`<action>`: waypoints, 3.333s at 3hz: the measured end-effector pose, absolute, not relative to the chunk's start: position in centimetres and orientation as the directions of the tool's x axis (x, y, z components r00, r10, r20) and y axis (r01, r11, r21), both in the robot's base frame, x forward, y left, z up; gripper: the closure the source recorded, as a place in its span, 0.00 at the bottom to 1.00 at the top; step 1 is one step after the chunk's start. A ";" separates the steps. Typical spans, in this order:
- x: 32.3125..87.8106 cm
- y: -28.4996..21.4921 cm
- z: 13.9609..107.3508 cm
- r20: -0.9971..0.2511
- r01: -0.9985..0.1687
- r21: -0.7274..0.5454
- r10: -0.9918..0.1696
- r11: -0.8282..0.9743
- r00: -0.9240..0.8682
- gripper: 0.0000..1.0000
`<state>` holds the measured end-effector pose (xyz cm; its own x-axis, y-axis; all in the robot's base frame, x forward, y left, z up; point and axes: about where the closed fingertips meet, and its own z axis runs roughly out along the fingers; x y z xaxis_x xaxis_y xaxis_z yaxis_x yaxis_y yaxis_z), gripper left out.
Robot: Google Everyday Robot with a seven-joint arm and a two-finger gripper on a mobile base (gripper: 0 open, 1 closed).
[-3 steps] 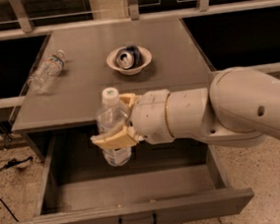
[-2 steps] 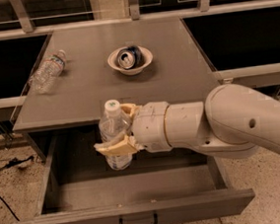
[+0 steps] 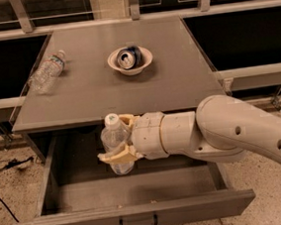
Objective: Place blue plastic bottle into top drawer
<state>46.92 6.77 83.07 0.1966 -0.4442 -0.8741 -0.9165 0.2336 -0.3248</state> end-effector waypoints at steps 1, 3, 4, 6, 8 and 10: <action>46.8 6.3 80.2 -0.859 -0.924 -0.315 -0.478 0.215 0.182 1.00; 46.4 6.7 77.0 -0.864 -0.931 -0.304 -0.470 0.200 0.181 1.00; 46.3 6.8 75.2 -0.867 -0.934 -0.298 -0.465 0.195 0.180 1.00; 47.8 7.6 69.9 -0.885 -0.937 -0.287 -0.428 0.198 0.181 1.00; 47.7 7.6 70.1 -0.887 -0.939 -0.279 -0.429 0.198 0.173 1.00; 47.7 7.7 70.1 -0.887 -0.939 -0.279 -0.429 0.198 0.173 0.63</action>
Offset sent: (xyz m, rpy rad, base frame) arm -0.0010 -0.0044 -0.0264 -0.0374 0.0187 0.0053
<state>47.73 7.66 70.09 0.1731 -0.4290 -0.8866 -0.9395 0.1983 -0.2794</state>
